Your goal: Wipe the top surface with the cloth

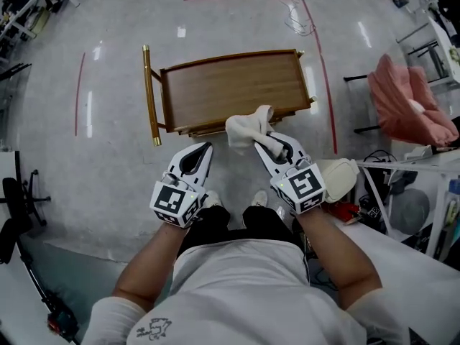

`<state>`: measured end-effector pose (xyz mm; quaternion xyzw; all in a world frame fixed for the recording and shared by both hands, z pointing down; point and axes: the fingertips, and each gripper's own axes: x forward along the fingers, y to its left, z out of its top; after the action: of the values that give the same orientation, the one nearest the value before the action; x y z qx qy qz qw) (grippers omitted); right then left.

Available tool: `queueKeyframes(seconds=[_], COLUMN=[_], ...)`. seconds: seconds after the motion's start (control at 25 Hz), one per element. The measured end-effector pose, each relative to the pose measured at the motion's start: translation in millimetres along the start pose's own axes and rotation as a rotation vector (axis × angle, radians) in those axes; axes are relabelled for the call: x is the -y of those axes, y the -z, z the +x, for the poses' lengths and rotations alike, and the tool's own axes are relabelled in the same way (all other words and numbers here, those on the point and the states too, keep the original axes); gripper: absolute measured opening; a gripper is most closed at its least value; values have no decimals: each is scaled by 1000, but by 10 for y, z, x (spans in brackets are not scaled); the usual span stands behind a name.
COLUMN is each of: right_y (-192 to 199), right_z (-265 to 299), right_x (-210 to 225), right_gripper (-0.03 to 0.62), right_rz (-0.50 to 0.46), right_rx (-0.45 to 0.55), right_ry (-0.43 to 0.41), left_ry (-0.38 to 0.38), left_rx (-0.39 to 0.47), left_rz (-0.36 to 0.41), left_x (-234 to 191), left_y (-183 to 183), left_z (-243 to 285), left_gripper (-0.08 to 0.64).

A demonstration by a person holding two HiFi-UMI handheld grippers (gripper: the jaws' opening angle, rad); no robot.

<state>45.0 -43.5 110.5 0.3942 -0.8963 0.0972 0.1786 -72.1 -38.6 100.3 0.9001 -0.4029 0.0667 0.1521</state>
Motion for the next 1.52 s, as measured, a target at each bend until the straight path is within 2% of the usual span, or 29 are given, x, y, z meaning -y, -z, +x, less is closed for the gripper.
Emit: queueKeyframes(seconds=[0.32, 0.52, 0.72, 0.92, 1.2, 1.52], right_y=[-763, -1030, -1038, -1010, -981, -870], right_z=[-493, -718, -891, -1000, -1189, -1348], right_x=[-347, -467, -451, -268, 268, 721], right_gripper=[89, 89, 89, 89, 89, 89], right_rz=[33, 22, 40, 41, 24, 7], right_rx=[83, 138, 162, 170, 172, 167], right_ry=[59, 90, 107, 82, 5, -49], left_ry=[35, 70, 75, 62, -48, -117], left_rx=[56, 97, 101, 104, 118, 164], left_rz=[-31, 26, 23, 39, 10, 13], left_x=[138, 309, 424, 587, 818, 1010], left_y=[-700, -994, -1029, -1055, -1163, -1259], left_z=[-578, -799, -858, -723, -324, 77], left_gripper=[6, 6, 6, 6, 6, 6])
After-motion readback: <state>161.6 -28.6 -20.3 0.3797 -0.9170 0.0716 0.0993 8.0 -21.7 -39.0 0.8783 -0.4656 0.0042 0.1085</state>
